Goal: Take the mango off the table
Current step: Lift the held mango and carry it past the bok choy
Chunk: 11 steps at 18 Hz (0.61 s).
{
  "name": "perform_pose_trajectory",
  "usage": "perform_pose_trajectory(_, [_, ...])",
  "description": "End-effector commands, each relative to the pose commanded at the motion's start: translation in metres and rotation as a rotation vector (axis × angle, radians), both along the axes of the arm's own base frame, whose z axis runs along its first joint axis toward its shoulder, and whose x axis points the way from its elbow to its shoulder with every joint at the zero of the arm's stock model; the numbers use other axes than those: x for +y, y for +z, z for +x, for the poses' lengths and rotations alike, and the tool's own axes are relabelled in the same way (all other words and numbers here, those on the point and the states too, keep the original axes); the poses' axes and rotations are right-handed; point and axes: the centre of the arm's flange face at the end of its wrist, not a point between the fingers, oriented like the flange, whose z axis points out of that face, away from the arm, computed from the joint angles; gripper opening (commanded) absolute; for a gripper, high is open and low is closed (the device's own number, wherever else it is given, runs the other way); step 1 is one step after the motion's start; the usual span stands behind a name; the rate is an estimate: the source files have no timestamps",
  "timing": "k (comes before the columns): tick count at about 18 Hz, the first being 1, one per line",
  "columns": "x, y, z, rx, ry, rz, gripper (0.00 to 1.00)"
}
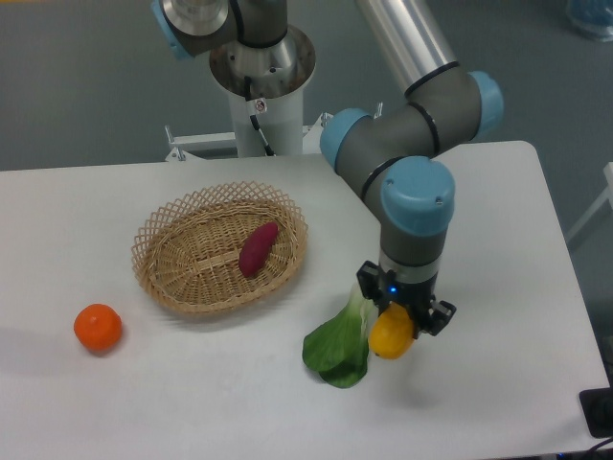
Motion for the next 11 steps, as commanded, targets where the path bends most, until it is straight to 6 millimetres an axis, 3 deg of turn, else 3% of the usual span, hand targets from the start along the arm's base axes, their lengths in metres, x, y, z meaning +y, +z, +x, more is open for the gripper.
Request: perform_pose_trajectory(11, [-0.026, 0.010, -0.035, 0.020, -0.010, -0.002, 0.43])
